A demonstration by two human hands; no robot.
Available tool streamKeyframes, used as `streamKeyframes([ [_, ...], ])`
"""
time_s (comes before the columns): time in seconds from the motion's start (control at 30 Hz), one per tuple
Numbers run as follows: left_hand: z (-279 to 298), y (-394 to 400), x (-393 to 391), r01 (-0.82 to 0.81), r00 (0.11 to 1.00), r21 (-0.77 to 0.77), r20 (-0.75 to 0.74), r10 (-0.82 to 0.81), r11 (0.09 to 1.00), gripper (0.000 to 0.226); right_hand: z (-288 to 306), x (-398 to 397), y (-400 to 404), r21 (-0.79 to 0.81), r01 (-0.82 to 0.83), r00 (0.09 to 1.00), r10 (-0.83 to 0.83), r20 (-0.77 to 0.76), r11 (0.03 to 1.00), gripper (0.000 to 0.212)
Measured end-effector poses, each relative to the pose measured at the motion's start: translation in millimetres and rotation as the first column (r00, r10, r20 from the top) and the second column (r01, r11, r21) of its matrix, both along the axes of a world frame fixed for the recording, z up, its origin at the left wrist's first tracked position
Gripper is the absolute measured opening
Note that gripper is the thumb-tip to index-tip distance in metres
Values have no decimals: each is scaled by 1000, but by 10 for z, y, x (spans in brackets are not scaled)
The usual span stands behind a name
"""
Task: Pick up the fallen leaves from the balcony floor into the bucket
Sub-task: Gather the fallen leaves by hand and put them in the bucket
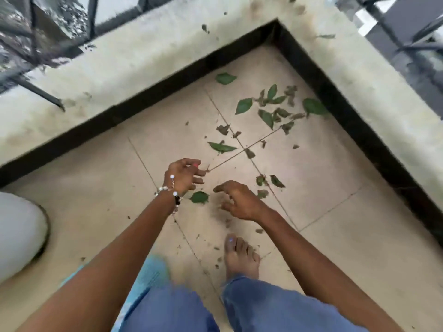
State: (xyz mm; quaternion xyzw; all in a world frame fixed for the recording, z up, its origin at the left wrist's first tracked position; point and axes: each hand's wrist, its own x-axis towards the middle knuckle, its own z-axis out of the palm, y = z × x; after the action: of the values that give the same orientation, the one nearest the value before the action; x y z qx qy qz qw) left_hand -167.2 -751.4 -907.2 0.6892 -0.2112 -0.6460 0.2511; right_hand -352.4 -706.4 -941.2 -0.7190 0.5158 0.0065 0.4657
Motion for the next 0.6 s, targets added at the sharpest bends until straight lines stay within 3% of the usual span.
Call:
streamKeyframes([
  [0.1, -506, 11, 113, -2, 999, -61, 36, 4, 998, 19, -620, 301, 101, -145, -206, 979, 203, -39, 968, 47],
  [0.2, -781, -32, 165, -4, 998, -94, 54, 9, 996, 15, -1078, 513, 205, -413, -372, 928, 340, -152, 831, 42],
  [0.33, -900, -98, 175, 2, 998, -109, 58, 5, 994, 19, -1211, 543, 96, -622, -371, 924, 339, -176, 690, 24],
  [0.4, -912, -105, 136, 21, 999, -111, 48, -15, 994, 23, -1068, 461, -23, -605, -238, 971, 199, -131, 760, 20],
  [0.47, -897, -104, 37, 47, 999, -99, -1, -48, 994, 31, -951, 343, -126, -617, 62, 998, -60, 25, 784, 19],
  [0.53, -881, -75, -115, 115, 987, -46, -112, -119, 992, 44, -748, 261, -199, -470, 430, 903, -362, 234, 771, 14],
  [0.6, -853, -27, -312, 151, 941, 28, -312, -135, 988, 54, -601, 218, -263, -289, 579, 810, -497, 311, 762, 16],
])
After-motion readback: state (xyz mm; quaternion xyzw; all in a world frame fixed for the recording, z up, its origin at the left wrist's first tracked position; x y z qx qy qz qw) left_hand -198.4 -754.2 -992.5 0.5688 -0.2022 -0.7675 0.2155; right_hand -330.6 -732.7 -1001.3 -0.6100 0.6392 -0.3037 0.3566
